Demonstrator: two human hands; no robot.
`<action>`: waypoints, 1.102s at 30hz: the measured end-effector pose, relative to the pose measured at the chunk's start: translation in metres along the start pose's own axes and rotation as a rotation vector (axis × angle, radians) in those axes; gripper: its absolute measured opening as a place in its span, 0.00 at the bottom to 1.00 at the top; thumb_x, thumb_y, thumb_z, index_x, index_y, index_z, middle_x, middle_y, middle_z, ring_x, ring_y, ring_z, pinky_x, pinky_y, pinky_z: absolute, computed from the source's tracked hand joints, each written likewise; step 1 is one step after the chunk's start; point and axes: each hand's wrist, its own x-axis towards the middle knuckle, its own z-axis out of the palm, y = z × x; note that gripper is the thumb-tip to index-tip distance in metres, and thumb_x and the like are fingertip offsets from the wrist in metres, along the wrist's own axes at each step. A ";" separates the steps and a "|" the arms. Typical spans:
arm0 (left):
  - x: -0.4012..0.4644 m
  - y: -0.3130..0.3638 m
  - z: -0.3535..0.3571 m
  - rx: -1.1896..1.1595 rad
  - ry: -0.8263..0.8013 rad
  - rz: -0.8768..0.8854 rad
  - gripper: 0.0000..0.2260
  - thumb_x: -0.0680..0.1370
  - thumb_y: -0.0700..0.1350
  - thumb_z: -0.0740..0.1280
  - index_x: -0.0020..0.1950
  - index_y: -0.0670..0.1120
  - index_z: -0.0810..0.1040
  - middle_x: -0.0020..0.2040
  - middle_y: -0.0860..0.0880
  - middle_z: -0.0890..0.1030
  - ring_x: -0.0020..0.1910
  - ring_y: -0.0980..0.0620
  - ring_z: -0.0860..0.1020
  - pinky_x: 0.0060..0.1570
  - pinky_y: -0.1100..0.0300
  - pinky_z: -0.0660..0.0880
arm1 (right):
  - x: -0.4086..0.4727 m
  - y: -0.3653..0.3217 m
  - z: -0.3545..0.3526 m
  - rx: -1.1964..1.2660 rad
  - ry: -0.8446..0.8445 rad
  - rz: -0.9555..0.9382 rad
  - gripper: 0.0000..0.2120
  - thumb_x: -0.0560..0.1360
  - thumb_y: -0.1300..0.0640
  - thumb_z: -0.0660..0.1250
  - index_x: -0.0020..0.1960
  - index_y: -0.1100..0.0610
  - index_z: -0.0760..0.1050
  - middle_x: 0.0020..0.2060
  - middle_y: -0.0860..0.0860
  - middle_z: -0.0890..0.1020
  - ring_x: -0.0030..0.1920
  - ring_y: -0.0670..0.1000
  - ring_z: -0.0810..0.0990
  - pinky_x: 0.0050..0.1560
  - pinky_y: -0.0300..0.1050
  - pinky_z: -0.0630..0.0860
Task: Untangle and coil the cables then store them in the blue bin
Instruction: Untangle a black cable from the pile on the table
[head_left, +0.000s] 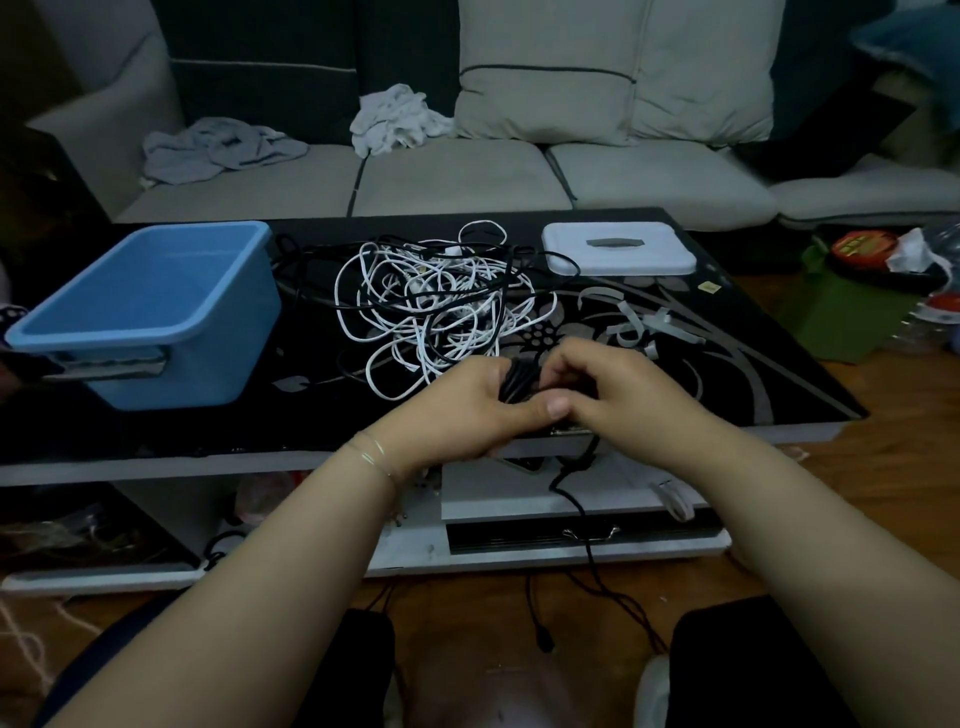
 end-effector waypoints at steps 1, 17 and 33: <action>-0.001 -0.001 -0.001 -0.010 -0.011 -0.007 0.13 0.77 0.47 0.69 0.36 0.45 0.70 0.20 0.53 0.68 0.18 0.57 0.65 0.20 0.67 0.61 | 0.000 0.002 -0.003 0.007 0.019 -0.007 0.06 0.70 0.45 0.67 0.44 0.44 0.71 0.39 0.44 0.79 0.43 0.46 0.78 0.44 0.50 0.75; -0.006 0.001 -0.006 -0.427 -0.145 -0.038 0.21 0.72 0.53 0.67 0.45 0.32 0.75 0.17 0.50 0.65 0.14 0.57 0.59 0.19 0.69 0.56 | 0.004 0.003 0.033 0.746 0.076 0.125 0.14 0.79 0.52 0.62 0.36 0.57 0.68 0.24 0.46 0.72 0.25 0.46 0.68 0.22 0.36 0.66; -0.001 -0.003 -0.021 -1.149 0.173 -0.022 0.18 0.82 0.53 0.53 0.57 0.41 0.76 0.52 0.50 0.85 0.14 0.59 0.59 0.20 0.71 0.55 | 0.016 -0.002 0.051 0.313 -0.117 0.122 0.12 0.75 0.62 0.66 0.51 0.47 0.68 0.43 0.57 0.81 0.41 0.56 0.81 0.47 0.54 0.79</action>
